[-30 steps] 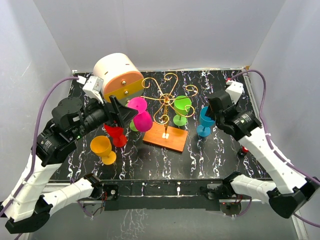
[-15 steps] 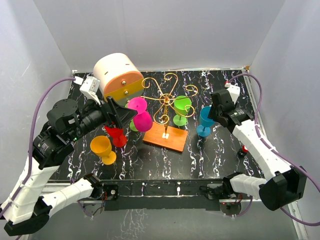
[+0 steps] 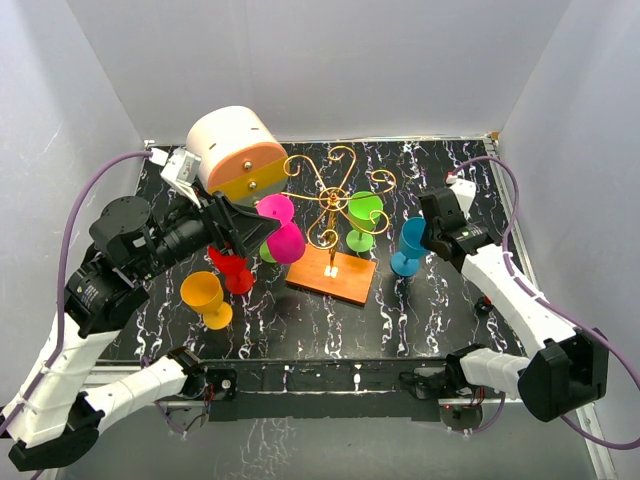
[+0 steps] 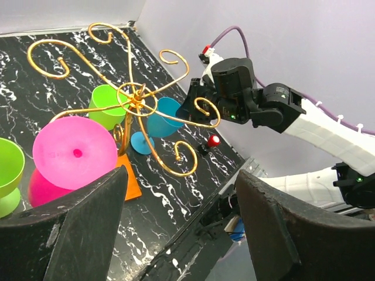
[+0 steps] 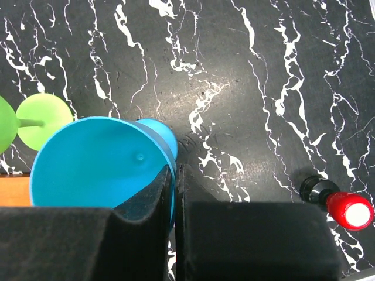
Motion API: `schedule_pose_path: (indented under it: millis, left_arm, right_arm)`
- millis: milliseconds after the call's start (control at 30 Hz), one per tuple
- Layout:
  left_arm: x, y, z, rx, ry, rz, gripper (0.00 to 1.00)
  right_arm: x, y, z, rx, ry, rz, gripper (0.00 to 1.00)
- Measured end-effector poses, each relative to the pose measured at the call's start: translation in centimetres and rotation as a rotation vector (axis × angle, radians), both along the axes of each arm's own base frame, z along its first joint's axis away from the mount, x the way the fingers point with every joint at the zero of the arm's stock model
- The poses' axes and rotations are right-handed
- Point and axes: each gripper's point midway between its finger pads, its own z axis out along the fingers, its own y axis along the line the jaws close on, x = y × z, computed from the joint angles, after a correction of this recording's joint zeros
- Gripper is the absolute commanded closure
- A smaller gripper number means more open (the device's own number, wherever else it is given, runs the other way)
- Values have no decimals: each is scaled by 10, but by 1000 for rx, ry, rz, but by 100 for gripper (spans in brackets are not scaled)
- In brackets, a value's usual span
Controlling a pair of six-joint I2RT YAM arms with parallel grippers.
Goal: Place the wine glass upside down on the wine glass rack
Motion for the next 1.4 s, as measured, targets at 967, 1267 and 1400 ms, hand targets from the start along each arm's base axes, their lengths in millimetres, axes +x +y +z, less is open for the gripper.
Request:
schedule_pose_path:
  millis: [967, 1267, 1400]
  left_arm:
    - [4, -77, 48, -342, 81, -310, 22]
    - [44, -114, 32, -548, 329, -214, 23]
    - [46, -141, 34, -581, 366, -196, 23]
  right_arm:
    - [-82, -34, 269, 384, -927, -81, 100]
    - [-98, 4, 319, 690, -1102, 90, 100]
    - [-98, 21, 331, 806, -1129, 161, 100]
